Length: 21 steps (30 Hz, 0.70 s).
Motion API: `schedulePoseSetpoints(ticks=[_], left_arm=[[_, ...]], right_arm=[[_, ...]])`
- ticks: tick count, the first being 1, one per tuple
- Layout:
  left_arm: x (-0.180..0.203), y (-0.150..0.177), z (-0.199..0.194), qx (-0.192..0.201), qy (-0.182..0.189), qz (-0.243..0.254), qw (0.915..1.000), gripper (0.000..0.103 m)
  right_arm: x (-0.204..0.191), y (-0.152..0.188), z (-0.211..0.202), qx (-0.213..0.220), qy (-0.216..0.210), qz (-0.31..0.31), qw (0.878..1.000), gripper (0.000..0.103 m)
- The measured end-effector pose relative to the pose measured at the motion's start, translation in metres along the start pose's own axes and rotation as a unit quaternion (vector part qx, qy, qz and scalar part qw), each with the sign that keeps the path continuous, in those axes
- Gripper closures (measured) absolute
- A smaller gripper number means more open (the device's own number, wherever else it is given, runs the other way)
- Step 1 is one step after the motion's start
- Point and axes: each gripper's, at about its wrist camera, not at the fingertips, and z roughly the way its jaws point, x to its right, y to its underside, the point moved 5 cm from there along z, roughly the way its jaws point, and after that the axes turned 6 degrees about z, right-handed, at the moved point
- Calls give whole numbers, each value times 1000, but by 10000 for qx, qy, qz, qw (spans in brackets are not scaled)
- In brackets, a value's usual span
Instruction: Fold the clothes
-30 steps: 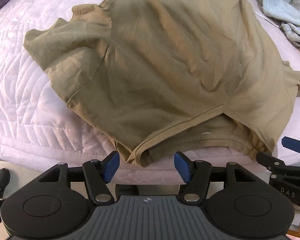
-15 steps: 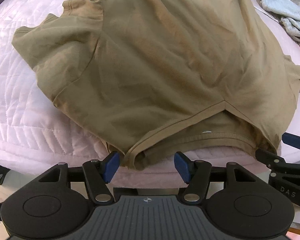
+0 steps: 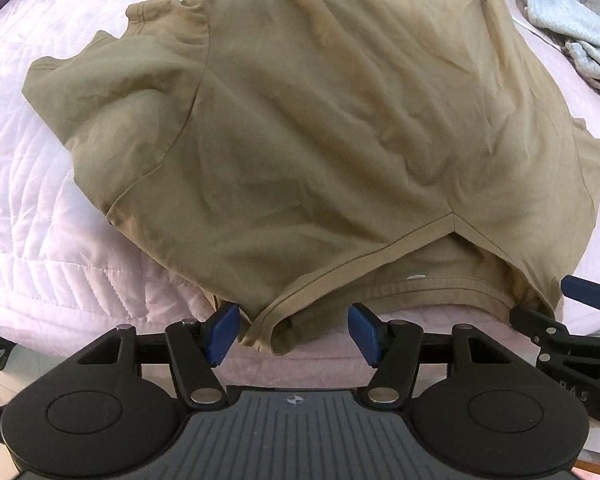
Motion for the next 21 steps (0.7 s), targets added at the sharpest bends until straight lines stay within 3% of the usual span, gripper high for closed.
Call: schedulePoseSetpoints(ticks=[5,9,21], left_arm=[[-5,0,1,-30,14,-30,10000,45],[-4,0,1,-24,9,-45,10000,45],[-2,-1,-6,-4,3,9,10000,43]], right_arm=[[0,2,2,-98,-109,-29,9999,46],[-1,5,6,-266,-230,-40,9994,62],[2,1,2,-233,-210,58,9995,59]])
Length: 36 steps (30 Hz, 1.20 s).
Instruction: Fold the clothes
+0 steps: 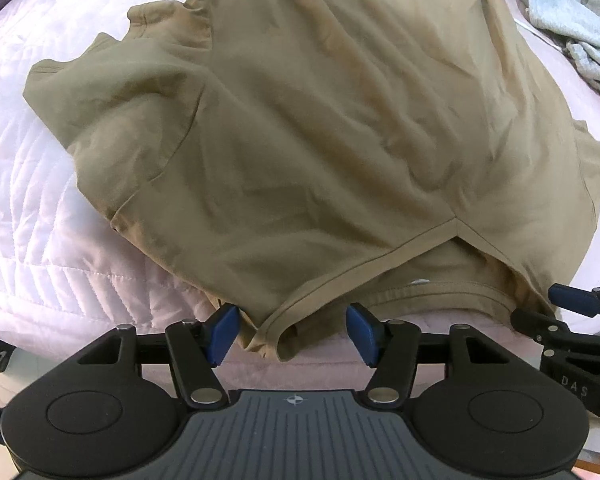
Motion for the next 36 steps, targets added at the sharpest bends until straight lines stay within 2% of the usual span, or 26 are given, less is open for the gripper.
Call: schedulePoseSetpoints(ticks=[3,5,6,7,9,11,12,14,27,36], left_arm=[[0,0,0,18,2,-2,10000,43],[1,3,6,12,-2,6,10000,45],[2,4,10,2,4,12,10000,47],[2,3,11,-2,14,17,10000,50],[3,3,13,-23,-16,77,10000,74],[2,4,16,-67,-32,112,9999,89],[1,4,16,-77,-36,117,9999,94],[1,5,16,-74,-37,128,9999,97],[1,12,-6,42,28,277,9996,99],[0,16,-16,71,117,306,9994,99]], right_arm=[[0,-1,0,-1,18,-33,10000,59],[0,-2,2,-44,21,-83,10000,66],[1,-3,3,-63,36,-112,9999,72],[1,-3,4,-65,50,-136,9999,85],[4,-3,4,-44,27,-138,9999,99],[7,-4,4,-49,-2,-166,9998,101],[8,-5,4,-55,-22,-181,9998,102],[9,-6,4,-72,-55,-162,9998,102],[17,-12,-19,46,-59,-141,9999,102],[6,-5,-31,128,-73,-132,9998,102]])
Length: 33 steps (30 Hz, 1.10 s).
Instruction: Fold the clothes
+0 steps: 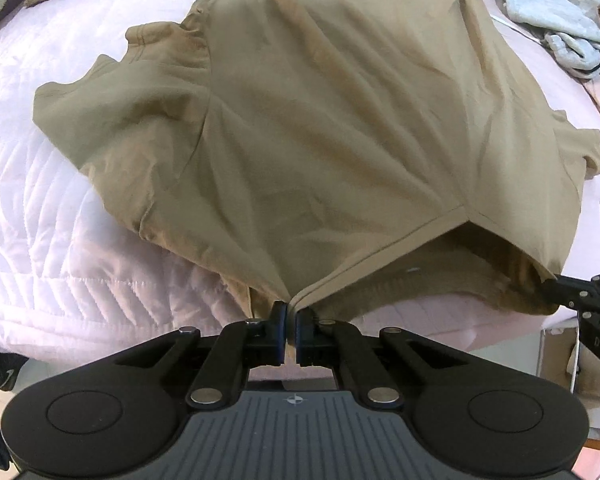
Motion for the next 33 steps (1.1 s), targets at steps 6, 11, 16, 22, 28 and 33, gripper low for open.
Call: schedulePoseSetpoints(ticks=[6,11,16,22,28,33], left_arm=[[-2,-2,-5,105,6,-2,9999,99],[0,-6,-16,160,22,-9,9999,99],[2,-4,-31,153,10,-20,9999,99],[1,-2,-50,113,57,28,9999,99],[-3,-9,-66,39,45,-14,10000,99],[-14,-50,-86,233,25,-81,9997,99]], right_arm=[[1,2,-9,93,-1,26,10000,103],[4,0,-23,140,-16,31,9999,103],[5,3,-37,115,-42,4,9999,103],[9,9,-53,27,-78,-26,10000,103],[15,-2,-61,-67,-100,-37,9999,103],[29,-42,-73,92,-2,-99,9999,103]])
